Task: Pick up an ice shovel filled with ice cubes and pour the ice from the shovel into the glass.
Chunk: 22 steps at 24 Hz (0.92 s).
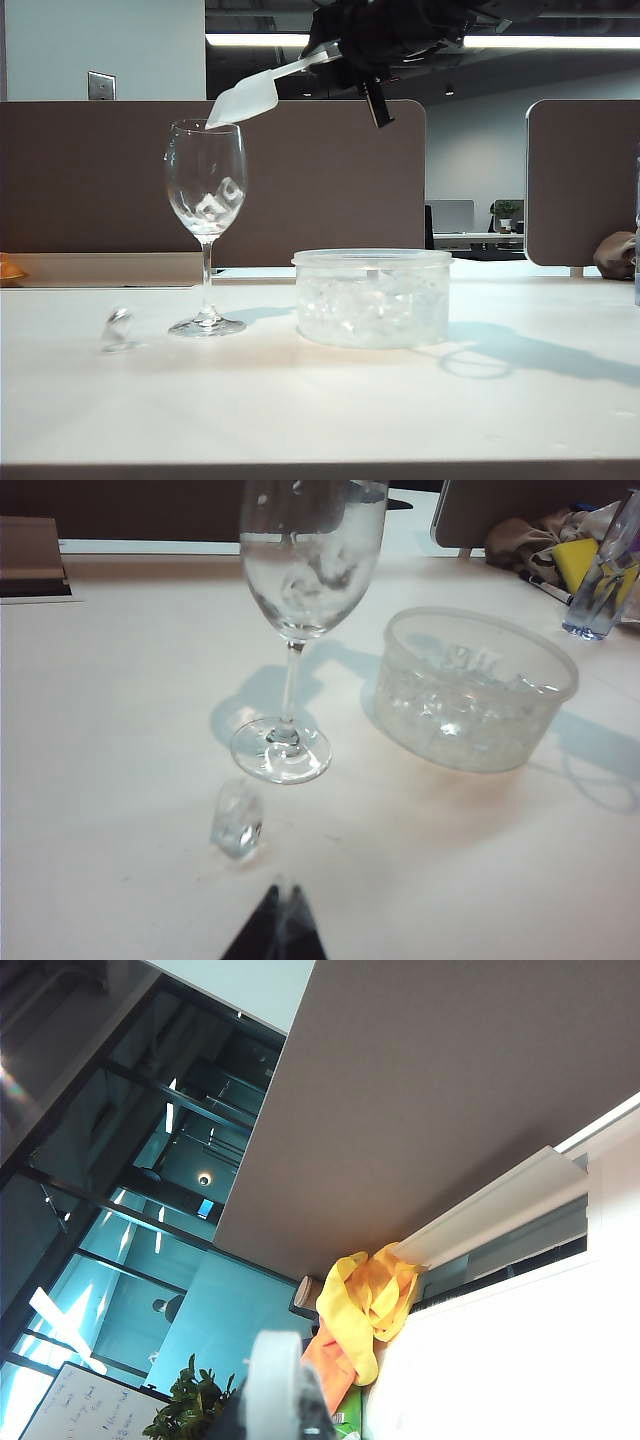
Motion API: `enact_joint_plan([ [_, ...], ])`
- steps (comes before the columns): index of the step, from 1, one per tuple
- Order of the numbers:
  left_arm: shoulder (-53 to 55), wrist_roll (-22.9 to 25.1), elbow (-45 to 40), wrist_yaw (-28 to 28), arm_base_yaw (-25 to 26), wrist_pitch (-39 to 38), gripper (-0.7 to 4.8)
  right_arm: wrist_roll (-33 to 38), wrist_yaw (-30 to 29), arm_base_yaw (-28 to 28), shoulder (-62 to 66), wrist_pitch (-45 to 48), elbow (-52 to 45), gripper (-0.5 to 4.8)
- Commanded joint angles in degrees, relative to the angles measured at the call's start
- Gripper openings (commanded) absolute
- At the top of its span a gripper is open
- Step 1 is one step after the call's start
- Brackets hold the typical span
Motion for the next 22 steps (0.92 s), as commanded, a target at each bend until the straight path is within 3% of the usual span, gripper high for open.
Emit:
enact_joint_plan([
  [1,0.02,0.22,0.04,0.39,0.07,0.00,-0.05,-0.52,0.02,0.17,-0.33,1.25,0.37,-0.06],
  [22,0.02,0.22,0.04,0.42,0.07,0.00,-0.05,7.43,1.31,-3.74,-0.68,7.28,0.35,-0.06],
])
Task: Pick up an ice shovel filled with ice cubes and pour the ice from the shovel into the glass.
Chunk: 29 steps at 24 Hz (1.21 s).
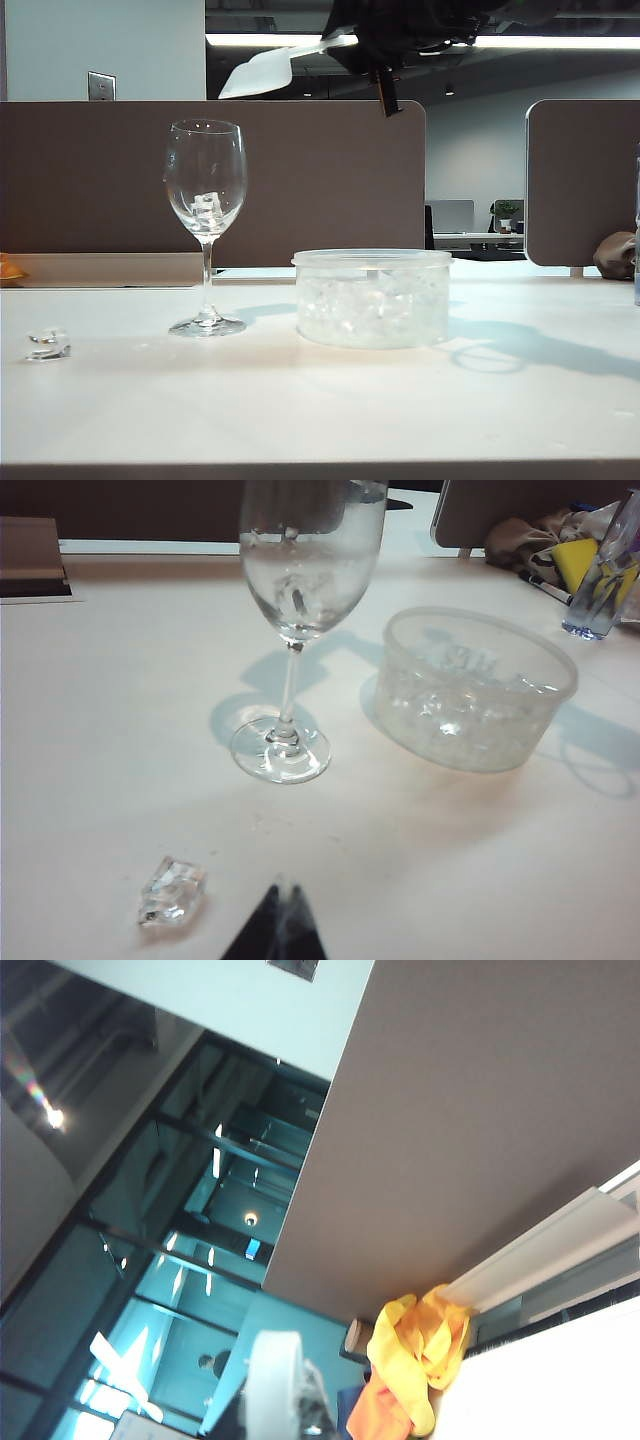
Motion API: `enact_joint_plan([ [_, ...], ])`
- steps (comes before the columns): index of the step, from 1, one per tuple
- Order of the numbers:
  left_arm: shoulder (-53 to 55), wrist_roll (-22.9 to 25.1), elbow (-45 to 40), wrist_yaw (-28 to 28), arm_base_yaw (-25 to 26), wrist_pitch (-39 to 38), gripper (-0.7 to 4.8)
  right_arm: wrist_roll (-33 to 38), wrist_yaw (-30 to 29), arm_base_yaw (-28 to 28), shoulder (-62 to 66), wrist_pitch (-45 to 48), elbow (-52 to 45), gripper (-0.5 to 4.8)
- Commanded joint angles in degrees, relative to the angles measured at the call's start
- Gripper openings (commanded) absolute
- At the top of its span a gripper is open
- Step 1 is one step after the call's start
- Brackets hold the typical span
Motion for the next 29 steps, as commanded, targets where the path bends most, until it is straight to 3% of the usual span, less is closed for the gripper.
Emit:
enact_joint_plan([
  [1,0.02,0.20,0.04,0.39,0.07,0.02,-0.05,1.33,0.94,-1.20,-0.87,2.08,0.17,-0.05],
  [17,0.02,0.22,0.04,0.42,0.07,0.02,-0.05,4.26,1.09,-6.32,-5.86,1.84,-8.96,-0.05],
  [29,0.02,0.22,0.04,0.37,0.07,0.02,-0.05,3.89,0.81,-11.52,-14.03,2.27,-27.10,-0.05],
])
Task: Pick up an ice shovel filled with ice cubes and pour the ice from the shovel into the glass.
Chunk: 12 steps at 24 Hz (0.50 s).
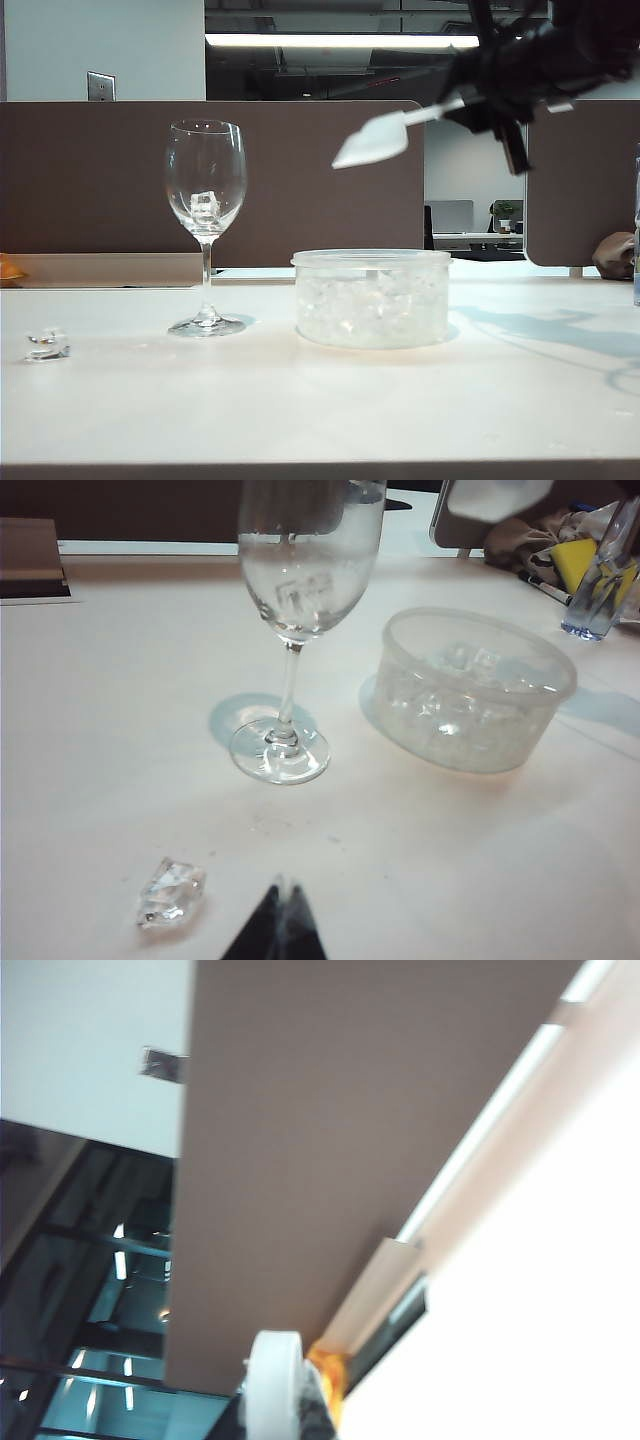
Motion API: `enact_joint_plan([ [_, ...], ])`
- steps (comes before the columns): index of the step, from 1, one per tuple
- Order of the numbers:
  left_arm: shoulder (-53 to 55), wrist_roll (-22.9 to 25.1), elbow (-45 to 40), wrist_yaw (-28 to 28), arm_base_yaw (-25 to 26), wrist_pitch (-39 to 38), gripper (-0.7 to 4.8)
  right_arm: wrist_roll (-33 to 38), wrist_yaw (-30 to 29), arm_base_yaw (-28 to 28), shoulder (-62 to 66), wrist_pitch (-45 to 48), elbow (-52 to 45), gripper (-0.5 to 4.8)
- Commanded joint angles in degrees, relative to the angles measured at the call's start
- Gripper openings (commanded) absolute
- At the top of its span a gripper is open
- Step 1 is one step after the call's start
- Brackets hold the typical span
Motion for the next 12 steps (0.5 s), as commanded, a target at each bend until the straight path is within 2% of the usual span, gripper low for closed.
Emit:
enact_joint_plan([
  [1,0.07,0.22,0.04,0.39,0.07,0.02,-0.05,-0.63,-0.17,-0.26,-1.86,1.20,-4.11,-0.05],
  [12,0.07,0.20,0.04,0.39,0.07,0.02,-0.05,-0.94,2.25,-0.28,-2.05,4.37,-15.80,-0.05],
])
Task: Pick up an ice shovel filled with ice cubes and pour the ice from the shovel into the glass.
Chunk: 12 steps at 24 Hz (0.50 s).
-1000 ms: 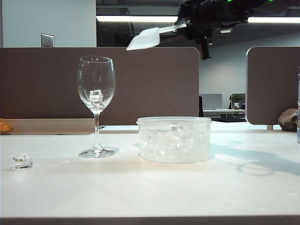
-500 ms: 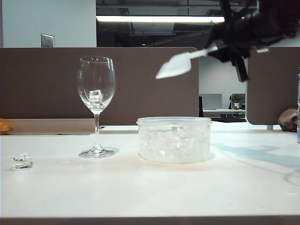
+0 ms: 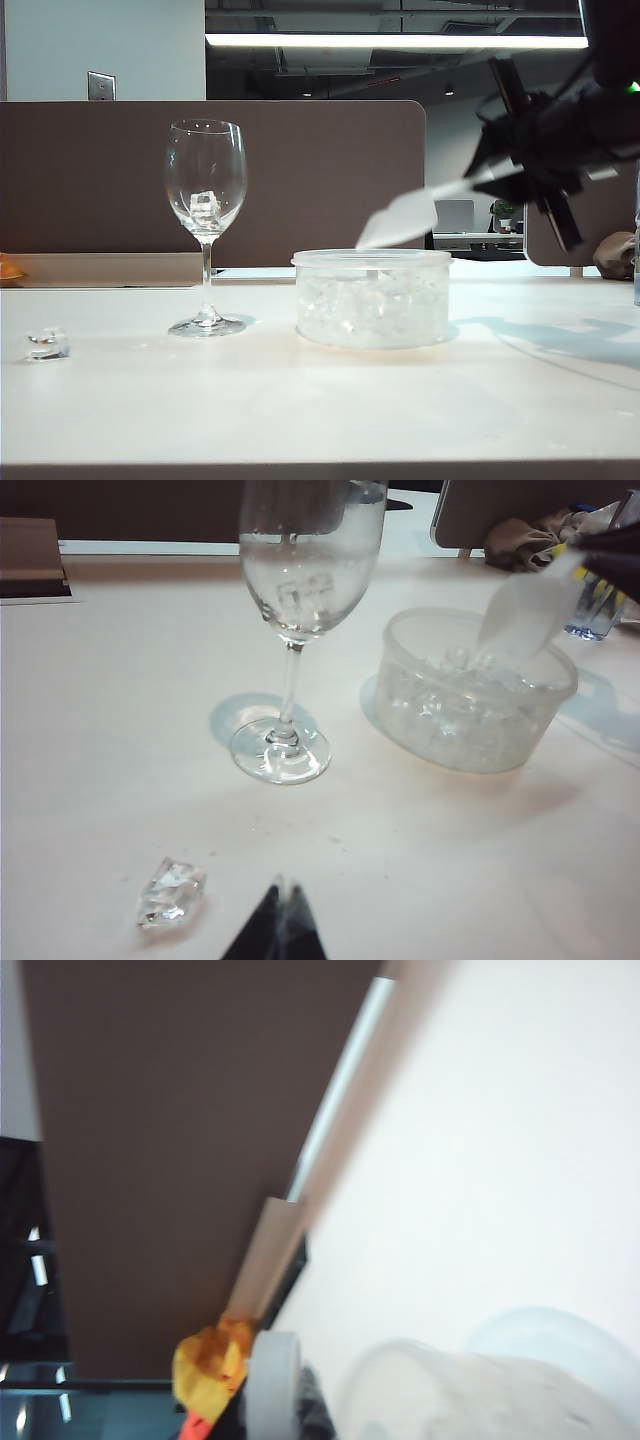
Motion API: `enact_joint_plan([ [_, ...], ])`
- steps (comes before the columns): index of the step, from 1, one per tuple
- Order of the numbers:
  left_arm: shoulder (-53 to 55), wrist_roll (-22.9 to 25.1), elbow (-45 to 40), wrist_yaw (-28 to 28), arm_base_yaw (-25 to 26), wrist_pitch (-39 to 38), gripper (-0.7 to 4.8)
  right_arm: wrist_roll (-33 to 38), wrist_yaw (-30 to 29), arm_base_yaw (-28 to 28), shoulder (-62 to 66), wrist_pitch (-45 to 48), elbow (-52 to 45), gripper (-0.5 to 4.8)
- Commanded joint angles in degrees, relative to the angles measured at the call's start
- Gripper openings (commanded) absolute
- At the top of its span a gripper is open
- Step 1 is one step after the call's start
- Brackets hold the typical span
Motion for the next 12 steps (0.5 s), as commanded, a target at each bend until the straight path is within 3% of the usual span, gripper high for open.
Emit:
enact_joint_plan([
  [1,0.07,0.20,0.04,0.39,0.07,0.02,-0.05,-1.03,2.25,0.07,-0.26,1.62,-2.23,-0.05],
  [11,0.07,0.20,0.04,0.39,0.07,0.02,-0.05,-3.69,2.32,0.07,5.75,6.73,-4.09,-0.05],
  [12,0.07,0.20,0.04,0.39,0.07,0.02,-0.05,-3.52,1.79,0.07,7.19,8.09,-4.09,0.22],
])
